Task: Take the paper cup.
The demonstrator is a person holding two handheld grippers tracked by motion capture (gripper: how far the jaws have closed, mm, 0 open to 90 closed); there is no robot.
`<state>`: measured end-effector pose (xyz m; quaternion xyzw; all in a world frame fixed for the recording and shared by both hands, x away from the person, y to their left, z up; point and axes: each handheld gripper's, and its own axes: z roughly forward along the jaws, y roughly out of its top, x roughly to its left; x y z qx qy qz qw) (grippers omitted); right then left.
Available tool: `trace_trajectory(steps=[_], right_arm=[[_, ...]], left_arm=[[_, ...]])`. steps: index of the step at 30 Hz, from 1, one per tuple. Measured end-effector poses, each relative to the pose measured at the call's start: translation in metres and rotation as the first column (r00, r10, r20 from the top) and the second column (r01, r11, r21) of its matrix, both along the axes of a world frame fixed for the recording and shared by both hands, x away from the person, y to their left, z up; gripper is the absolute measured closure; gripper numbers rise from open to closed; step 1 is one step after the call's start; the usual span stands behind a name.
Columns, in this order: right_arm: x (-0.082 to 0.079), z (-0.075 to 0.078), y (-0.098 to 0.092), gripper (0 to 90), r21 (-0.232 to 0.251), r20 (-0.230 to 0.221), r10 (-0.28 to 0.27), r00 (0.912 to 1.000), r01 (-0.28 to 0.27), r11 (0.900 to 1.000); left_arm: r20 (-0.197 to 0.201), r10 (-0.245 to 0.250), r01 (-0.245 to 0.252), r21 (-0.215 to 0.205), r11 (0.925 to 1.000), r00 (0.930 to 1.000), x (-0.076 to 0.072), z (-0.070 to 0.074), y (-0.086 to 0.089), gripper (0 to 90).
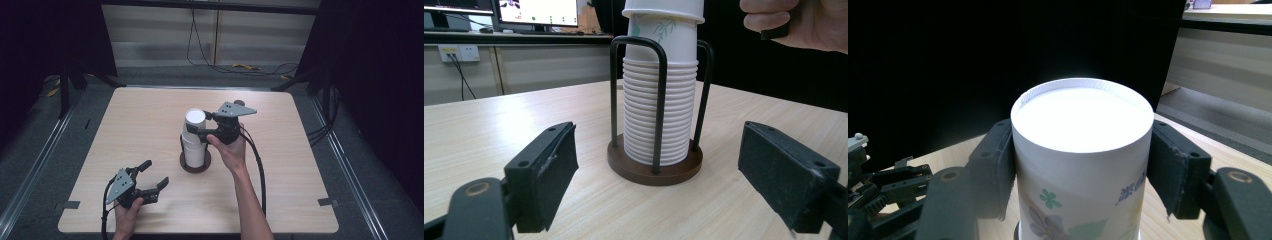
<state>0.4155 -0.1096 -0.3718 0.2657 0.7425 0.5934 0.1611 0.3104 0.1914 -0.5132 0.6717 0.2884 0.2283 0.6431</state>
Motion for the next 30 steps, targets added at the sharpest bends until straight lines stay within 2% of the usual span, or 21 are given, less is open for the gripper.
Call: trace_trajectory(steps=[22,24,26,30], right_arm=[[-0.005,0.009,-0.007,35.3,0.076,0.051,-0.007,0.9987,0.003,0.997],[-0.006,0.010,-0.007,35.3,0.075,0.058,-0.010,0.9983,0.006,0.997],[-0.006,0.011,-0.009,35.4,0.087,0.050,-0.006,0.9987,0.001,0.996],[-0.007,0.012,-0.011,35.5,0.104,0.058,-0.008,0.9983,0.002,0.995]], left_arm=[[-0.010,-0.003,0.003,0.000,1.0000,0.9999,0.001,0.000,0.000,15.7],[-0.004,0.000,0.000,0.015,0.9999,1.0000,0.002,0.001,0.000,15.6],[-0.017,-0.003,0.003,0.010,0.9999,0.9999,0.002,0.001,-0.001,15.6],[-0.017,-0.004,0.004,0.010,0.9999,0.9999,0.002,0.001,-0.001,15.5]])
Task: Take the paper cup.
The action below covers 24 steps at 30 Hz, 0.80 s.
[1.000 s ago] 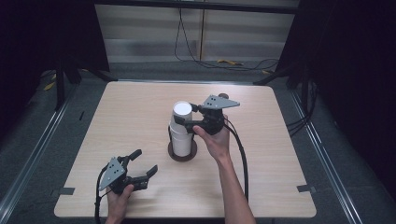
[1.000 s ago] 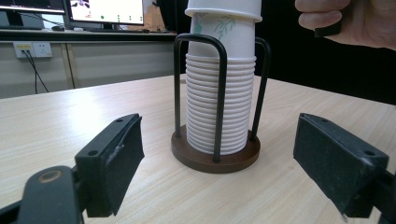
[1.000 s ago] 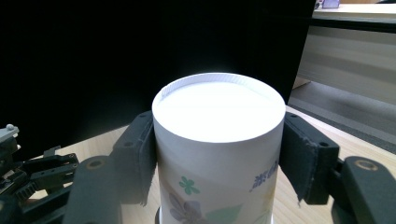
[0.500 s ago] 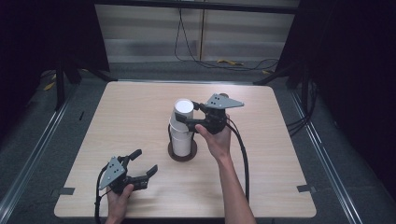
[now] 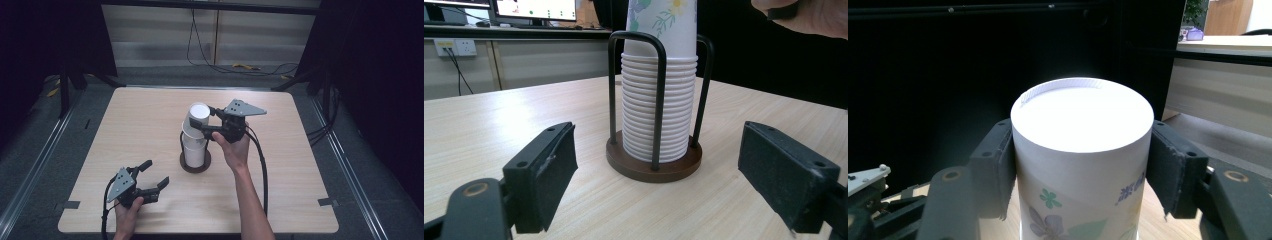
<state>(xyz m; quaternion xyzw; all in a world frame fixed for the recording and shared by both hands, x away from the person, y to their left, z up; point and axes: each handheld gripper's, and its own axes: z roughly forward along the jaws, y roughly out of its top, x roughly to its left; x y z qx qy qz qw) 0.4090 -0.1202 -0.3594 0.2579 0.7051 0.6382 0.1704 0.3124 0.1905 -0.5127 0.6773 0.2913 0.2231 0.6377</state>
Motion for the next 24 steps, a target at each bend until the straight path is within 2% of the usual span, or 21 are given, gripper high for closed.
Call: trace_trajectory(steps=[3,13,16,24], right_arm=[[0.000,0.001,-0.001,35.6,0.007,0.003,0.001,1.0000,-0.001,1.000],[-0.001,0.005,-0.003,36.0,0.052,0.003,-0.002,1.0000,0.002,0.999],[-0.003,0.007,-0.005,36.1,0.062,0.010,-0.005,0.9999,0.004,0.998],[-0.007,0.009,-0.017,36.2,0.080,0.021,-0.017,0.9996,0.015,0.997]], left_arm=[[0.008,0.000,0.000,0.011,0.9999,1.0000,0.000,0.000,0.000,15.5],[-0.005,-0.003,0.003,-0.022,0.9998,1.0000,0.000,0.000,0.001,15.6],[-0.002,-0.019,0.019,-0.032,0.9993,0.9998,0.001,0.000,0.003,15.7],[-0.001,-0.018,0.017,-0.025,0.9995,0.9998,0.001,0.000,0.003,15.6]])
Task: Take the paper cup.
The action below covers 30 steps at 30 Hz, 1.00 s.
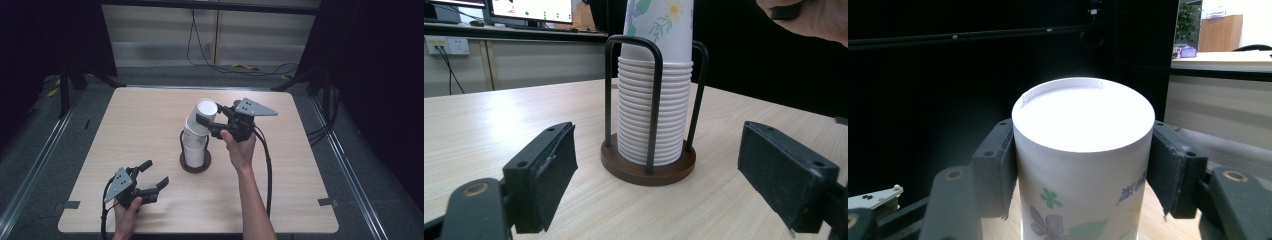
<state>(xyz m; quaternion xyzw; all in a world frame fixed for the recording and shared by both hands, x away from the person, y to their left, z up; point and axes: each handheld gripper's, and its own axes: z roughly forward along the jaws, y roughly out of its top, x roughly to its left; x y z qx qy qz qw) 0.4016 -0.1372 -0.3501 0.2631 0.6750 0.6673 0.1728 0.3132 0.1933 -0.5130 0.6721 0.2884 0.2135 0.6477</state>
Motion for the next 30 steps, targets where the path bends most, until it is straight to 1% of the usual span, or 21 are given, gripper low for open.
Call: trace_trajectory(steps=[3,5,7,10,13,14,15,16,18,20,25,26,27,29,30], right_arm=[[-0.003,0.001,-0.006,36.2,0.005,0.002,-0.009,1.0000,0.009,1.000],[-0.007,0.002,-0.010,36.2,0.013,0.003,-0.015,0.9999,0.015,1.000],[-0.011,0.001,-0.013,36.2,0.015,0.006,-0.016,0.9999,0.016,1.000],[-0.016,-0.001,-0.019,36.2,0.019,-0.004,-0.027,0.9996,0.027,0.999],[-0.019,-0.003,-0.026,36.2,0.037,-0.008,-0.023,0.9997,0.023,0.999],[-0.020,-0.003,-0.027,36.2,0.037,-0.008,-0.019,0.9998,0.019,0.999],[-0.021,-0.004,-0.028,36.2,0.033,-0.009,-0.019,0.9998,0.020,0.999],[-0.023,-0.004,-0.029,36.2,0.025,-0.011,-0.021,0.9997,0.022,0.999],[-0.026,-0.004,-0.032,36.2,0.026,-0.011,-0.020,0.9997,0.020,0.999],[-0.029,-0.004,-0.034,36.2,0.025,-0.016,-0.020,0.9997,0.020,0.999],[-0.035,-0.010,-0.037,36.2,0.010,-0.024,-0.017,0.9996,0.017,1.000],[-0.036,-0.011,-0.037,36.2,0.012,-0.025,-0.014,0.9996,0.015,1.000],[-0.037,-0.013,-0.037,36.2,0.010,-0.030,-0.016,0.9994,0.016,1.000],[-0.040,-0.017,-0.036,36.2,0.006,-0.033,-0.011,0.9994,0.011,1.000],[-0.042,-0.018,-0.036,36.3,0.004,-0.032,-0.010,0.9994,0.010,1.000]], left_arm=[[-0.004,-0.001,0.001,0.004,1.0000,1.0000,0.000,0.000,-0.001,15.6],[-0.016,-0.001,0.001,0.010,0.9999,0.9999,0.001,0.001,-0.002,15.6],[-0.017,0.009,-0.008,0.014,0.9999,0.9998,0.000,0.001,-0.003,15.6],[-0.023,-0.006,0.006,0.016,0.9998,0.9997,0.000,0.001,-0.004,15.5],[-0.008,-0.021,0.022,0.034,0.9992,0.9997,0.000,0.001,-0.007,15.3],[-0.017,-0.029,0.030,0.040,0.9988,0.9994,0.000,0.001,-0.008,15.3],[-0.013,-0.033,0.033,0.047,0.9983,0.9994,0.000,0.002,-0.010,15.3],[-0.016,-0.037,0.037,0.045,0.9983,0.9992,0.001,0.002,-0.010,15.4],[-0.019,-0.037,0.038,0.041,0.9984,0.9991,0.002,0.002,-0.012,15.3],[-0.018,-0.043,0.044,0.053,0.9976,0.9989,0.003,0.002,-0.014,15.4],[-0.032,-0.058,0.059,0.028,0.9979,0.9978,0.003,0.003,-0.019,15.4],[-0.030,-0.062,0.063,0.040,0.9972,0.9976,0.003,0.004,-0.019,15.4],[-0.033,-0.063,0.064,0.035,0.9973,0.9975,0.003,0.004,-0.021,15.4],[-0.039,-0.066,0.068,0.044,0.9967,0.9970,0.003,0.005,-0.023,15.5],[-0.035,-0.064,0.066,0.056,0.9962,0.9973,0.003,0.006,-0.024,15.5]])
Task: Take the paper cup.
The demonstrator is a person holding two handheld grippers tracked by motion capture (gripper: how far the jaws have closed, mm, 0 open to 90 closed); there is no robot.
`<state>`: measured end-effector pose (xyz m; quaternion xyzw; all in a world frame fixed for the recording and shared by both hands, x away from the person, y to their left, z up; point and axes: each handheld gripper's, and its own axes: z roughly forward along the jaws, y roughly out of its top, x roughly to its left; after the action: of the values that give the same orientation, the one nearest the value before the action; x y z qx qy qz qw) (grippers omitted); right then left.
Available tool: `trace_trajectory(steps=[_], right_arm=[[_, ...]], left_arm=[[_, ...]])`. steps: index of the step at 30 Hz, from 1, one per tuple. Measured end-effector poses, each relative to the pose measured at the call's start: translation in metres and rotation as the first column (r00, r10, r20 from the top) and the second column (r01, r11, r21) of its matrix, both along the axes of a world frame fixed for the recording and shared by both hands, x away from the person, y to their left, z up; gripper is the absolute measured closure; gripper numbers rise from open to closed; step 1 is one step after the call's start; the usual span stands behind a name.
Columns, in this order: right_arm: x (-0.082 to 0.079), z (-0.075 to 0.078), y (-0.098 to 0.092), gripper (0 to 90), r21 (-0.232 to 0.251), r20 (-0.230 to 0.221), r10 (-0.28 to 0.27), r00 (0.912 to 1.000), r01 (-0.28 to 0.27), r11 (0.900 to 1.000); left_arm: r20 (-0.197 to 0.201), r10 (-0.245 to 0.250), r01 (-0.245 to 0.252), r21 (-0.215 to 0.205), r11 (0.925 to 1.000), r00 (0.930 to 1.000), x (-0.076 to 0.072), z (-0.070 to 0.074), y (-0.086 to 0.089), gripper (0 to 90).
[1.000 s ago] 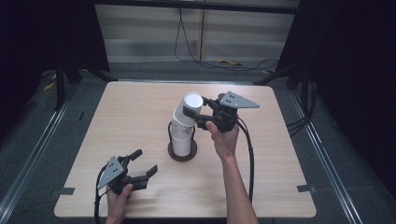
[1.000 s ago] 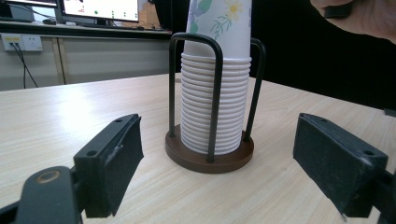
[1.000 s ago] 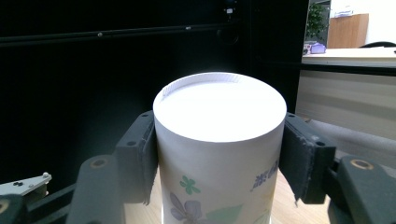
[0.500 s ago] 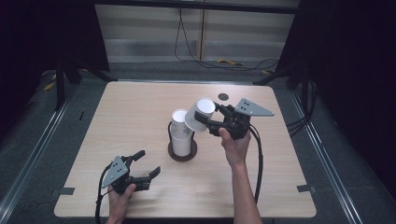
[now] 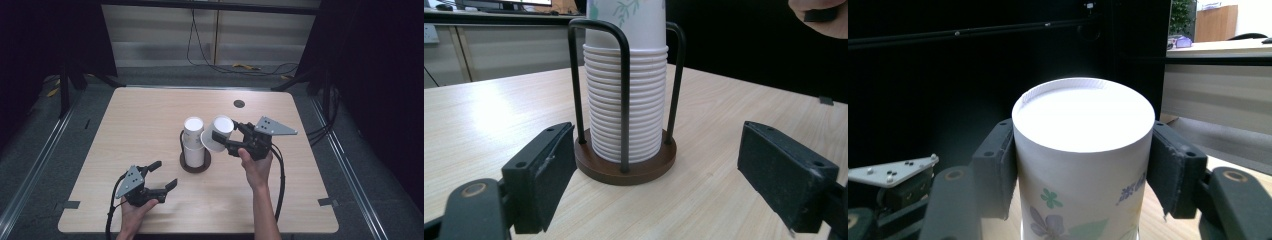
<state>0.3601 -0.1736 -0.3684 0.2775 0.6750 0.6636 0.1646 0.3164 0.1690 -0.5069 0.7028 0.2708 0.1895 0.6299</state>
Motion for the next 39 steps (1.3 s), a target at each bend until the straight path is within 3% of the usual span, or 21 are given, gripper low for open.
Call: trace_trajectory(steps=[8,19,31,39], right_arm=[[-0.010,-0.008,-0.004,36.3,-0.017,-0.009,0.004,1.0000,-0.004,1.000],[-0.016,-0.021,0.002,36.3,-0.027,-0.032,0.031,0.9990,-0.031,0.999],[-0.024,-0.042,0.002,36.5,-0.020,-0.064,0.055,0.9964,-0.056,0.998],[-0.026,-0.055,0.010,36.5,-0.019,-0.087,0.070,0.9937,-0.072,0.997]], left_arm=[[-0.021,-0.015,0.015,-0.003,0.9999,0.9997,-0.001,0.002,-0.006,15.9],[-0.017,-0.047,0.047,-0.014,0.9988,0.9987,0.000,0.007,-0.011,17.0],[-0.010,-0.076,0.076,0.013,0.9970,0.9971,-0.001,0.009,-0.016,18.4],[0.002,-0.091,0.091,0.001,0.9958,0.9958,0.001,0.014,-0.026,18.4]])
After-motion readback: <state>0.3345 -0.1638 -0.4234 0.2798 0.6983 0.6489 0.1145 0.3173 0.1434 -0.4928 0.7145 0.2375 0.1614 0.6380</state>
